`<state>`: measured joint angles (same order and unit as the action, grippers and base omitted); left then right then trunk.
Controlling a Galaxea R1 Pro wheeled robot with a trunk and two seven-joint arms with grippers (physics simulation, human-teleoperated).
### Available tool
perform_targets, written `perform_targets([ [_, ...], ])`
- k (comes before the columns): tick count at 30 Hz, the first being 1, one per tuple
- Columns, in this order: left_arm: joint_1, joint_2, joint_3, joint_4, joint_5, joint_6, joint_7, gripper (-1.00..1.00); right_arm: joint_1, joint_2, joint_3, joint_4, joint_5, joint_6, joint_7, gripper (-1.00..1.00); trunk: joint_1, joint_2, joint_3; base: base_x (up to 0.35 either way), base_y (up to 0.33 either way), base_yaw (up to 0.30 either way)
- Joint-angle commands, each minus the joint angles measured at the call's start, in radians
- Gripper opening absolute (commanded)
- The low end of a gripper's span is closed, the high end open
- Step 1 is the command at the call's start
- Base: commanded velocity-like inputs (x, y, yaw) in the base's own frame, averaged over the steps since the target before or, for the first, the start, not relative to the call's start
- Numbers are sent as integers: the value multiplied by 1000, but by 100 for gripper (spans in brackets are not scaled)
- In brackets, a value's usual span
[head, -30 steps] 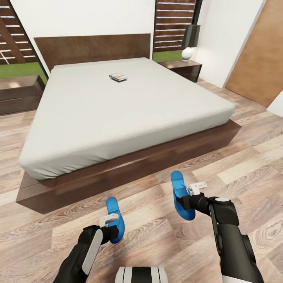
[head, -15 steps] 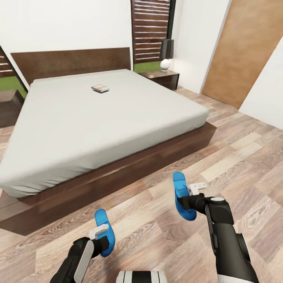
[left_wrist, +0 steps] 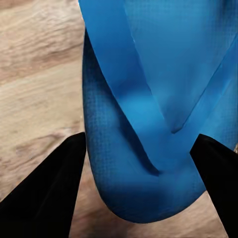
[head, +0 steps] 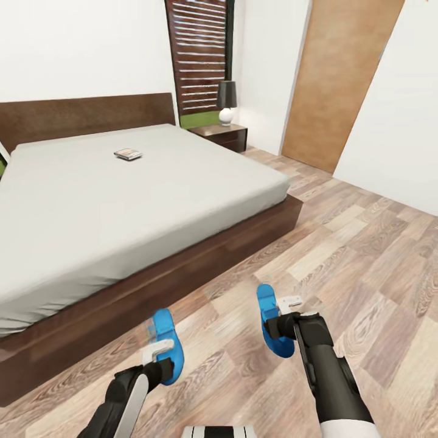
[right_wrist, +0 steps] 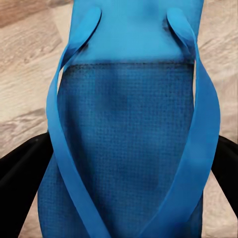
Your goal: In the bedroom, move the book from the bed onto either nightstand, and place the two sandals side by side next to the bed.
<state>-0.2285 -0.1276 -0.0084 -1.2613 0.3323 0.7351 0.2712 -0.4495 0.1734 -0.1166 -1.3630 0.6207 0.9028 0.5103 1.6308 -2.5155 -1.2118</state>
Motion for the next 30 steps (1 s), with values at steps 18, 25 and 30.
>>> perform_targets([
  [18,-61,1,-154,204,116,59,125,-100,-2,1,45,11,11,-6,10,-100,-8,4,69,0,0,-262],
  [25,-87,1,-149,263,148,51,125,-100,4,1,42,-14,11,-7,15,-100,-11,5,96,0,0,-102],
  [30,-90,1,-148,269,152,49,125,-100,5,1,38,-17,11,-16,17,-100,-14,7,115,0,0,-11],
])
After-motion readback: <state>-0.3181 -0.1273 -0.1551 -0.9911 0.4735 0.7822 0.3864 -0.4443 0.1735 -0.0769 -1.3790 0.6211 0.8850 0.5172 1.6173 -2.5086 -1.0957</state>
